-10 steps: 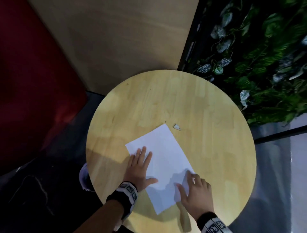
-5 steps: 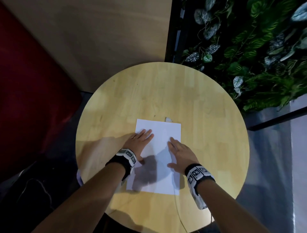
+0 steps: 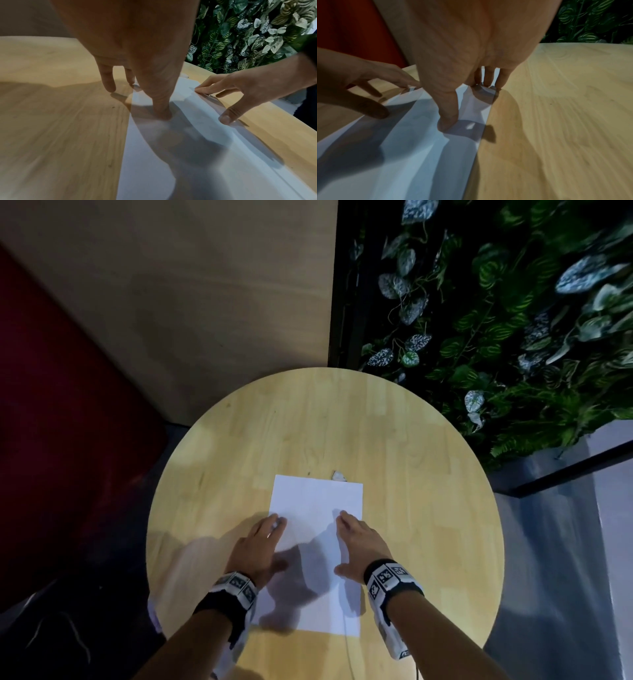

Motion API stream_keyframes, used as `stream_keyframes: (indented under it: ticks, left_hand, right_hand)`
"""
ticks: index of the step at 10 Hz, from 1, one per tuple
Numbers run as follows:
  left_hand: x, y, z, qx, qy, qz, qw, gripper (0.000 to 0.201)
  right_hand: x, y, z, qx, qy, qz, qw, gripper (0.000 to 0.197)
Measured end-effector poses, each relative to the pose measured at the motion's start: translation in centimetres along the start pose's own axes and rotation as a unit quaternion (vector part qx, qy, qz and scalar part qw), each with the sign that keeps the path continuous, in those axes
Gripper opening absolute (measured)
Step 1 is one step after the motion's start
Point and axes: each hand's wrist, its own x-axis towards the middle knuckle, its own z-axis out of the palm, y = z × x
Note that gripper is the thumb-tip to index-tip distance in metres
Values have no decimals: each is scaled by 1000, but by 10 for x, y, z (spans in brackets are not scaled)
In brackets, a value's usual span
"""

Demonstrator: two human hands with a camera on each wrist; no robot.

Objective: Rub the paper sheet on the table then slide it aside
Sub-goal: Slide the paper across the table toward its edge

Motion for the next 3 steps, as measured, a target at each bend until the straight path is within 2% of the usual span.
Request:
stream_keyframes:
  ticks: [1, 2, 3]
  left_hand:
    - [-8, -10, 10, -11, 17, -23, 1000, 89]
    - [-16, -18, 22, 27, 1, -11, 1000, 103]
    - [-24, -27, 35, -13, 9, -24, 1000, 114]
  right_hand:
    - [0, 1, -3, 4, -5, -5, 1000, 104]
    - [-4, -2, -3, -1, -7, -11, 1000, 102]
    - [-10, -8, -5, 30, -8, -11, 999, 98]
